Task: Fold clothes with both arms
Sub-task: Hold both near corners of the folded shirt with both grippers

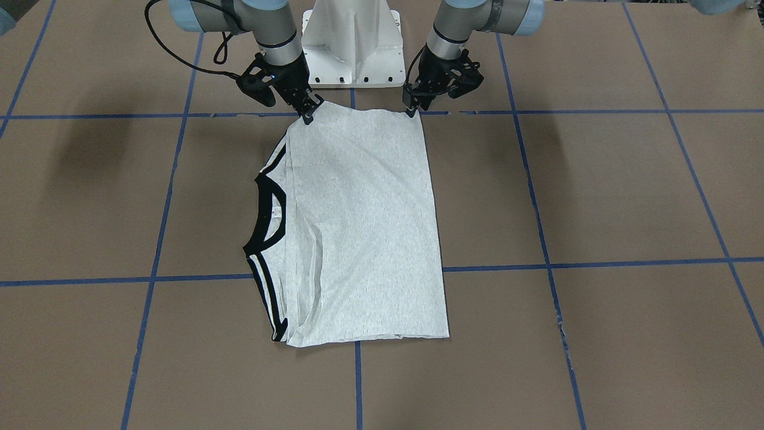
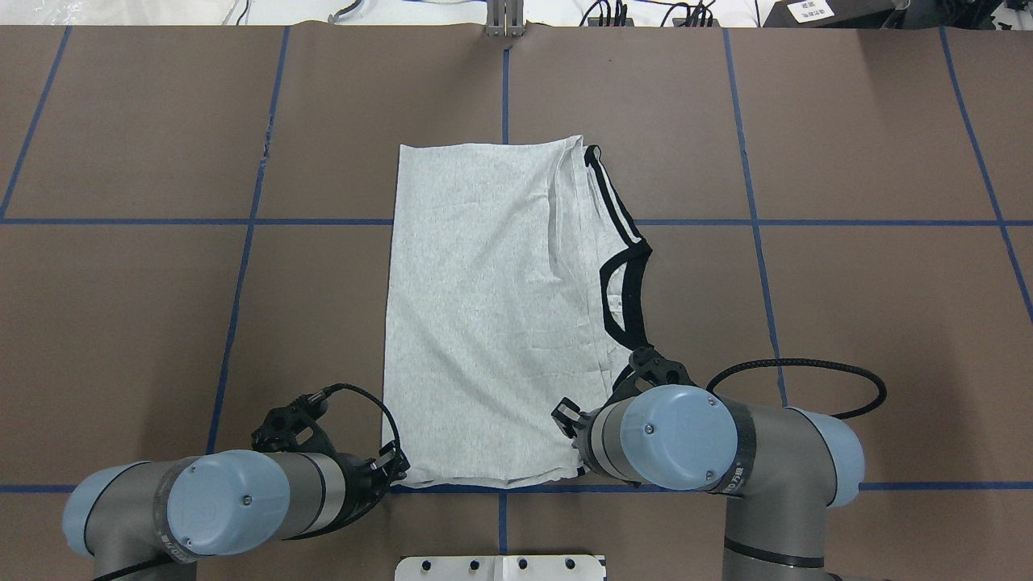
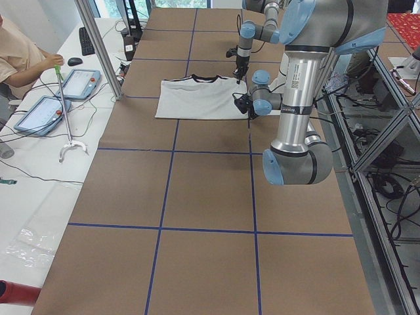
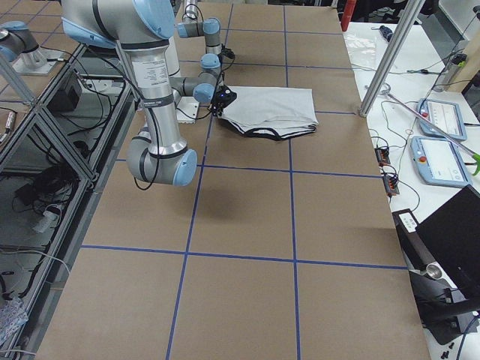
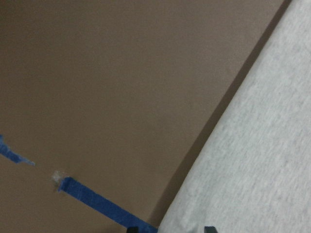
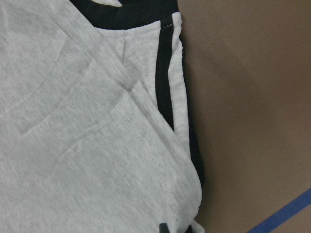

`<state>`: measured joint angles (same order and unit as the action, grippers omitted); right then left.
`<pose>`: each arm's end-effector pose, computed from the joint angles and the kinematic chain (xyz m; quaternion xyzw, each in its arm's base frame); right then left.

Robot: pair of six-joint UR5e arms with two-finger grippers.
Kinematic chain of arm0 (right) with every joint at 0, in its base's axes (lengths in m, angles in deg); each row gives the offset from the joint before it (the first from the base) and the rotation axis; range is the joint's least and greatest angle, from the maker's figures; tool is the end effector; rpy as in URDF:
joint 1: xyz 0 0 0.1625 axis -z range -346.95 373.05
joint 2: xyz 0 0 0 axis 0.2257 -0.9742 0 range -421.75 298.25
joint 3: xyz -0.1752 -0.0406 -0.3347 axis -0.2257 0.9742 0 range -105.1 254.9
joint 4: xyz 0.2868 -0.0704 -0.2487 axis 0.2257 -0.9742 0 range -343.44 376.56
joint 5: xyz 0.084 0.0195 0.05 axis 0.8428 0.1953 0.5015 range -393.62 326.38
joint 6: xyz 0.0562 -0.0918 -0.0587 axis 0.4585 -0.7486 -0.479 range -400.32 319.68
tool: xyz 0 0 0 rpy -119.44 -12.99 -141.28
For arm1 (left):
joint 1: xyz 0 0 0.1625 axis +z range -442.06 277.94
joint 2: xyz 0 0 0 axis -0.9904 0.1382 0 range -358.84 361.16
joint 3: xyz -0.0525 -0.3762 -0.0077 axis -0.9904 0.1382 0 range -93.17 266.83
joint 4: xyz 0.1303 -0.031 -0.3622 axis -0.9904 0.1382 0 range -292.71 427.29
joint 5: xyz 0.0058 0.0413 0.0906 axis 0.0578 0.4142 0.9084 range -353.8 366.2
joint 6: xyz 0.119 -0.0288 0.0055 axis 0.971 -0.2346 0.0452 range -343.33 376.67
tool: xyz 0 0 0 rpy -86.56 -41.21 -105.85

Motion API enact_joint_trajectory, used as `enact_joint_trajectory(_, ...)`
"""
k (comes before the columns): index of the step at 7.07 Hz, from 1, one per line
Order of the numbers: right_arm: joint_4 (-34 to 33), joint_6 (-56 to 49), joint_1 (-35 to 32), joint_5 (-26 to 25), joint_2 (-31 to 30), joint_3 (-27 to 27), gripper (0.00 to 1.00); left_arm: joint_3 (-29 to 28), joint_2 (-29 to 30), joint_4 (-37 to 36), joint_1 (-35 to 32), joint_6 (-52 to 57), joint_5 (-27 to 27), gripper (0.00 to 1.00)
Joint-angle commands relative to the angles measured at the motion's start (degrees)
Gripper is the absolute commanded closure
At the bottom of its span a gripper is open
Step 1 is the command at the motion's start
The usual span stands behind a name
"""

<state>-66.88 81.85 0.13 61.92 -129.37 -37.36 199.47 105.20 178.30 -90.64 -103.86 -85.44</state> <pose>-0.5187 -0.2436 0.2580 -0.1151 -0.4183 0.3260 0.8399 0.5142 -0.2089 0.2958 -0.1042 0.4712 -0.2866 0.8276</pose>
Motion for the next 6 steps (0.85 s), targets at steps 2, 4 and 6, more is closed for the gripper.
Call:
enact_joint_trajectory(2, -0.1, 0.0, 0.0, 0.0, -0.1, -0.7, 1.00, -0.1, 0.1, 0.0, 0.1, -0.1, 0.1, 0.71)
enact_joint_trajectory(4, -0.1, 0.0, 0.0, 0.0, -0.5, -0.8, 1.00, -0.1, 0.4, 0.0, 0.0, -0.1, 0.0, 1.00)
enact_joint_trajectory(6, -0.1, 0.0, 0.0, 0.0, -0.6, -0.9, 1.00, 1.2, 1.6, 0.0, -0.4, -0.2, 0.0, 1.00)
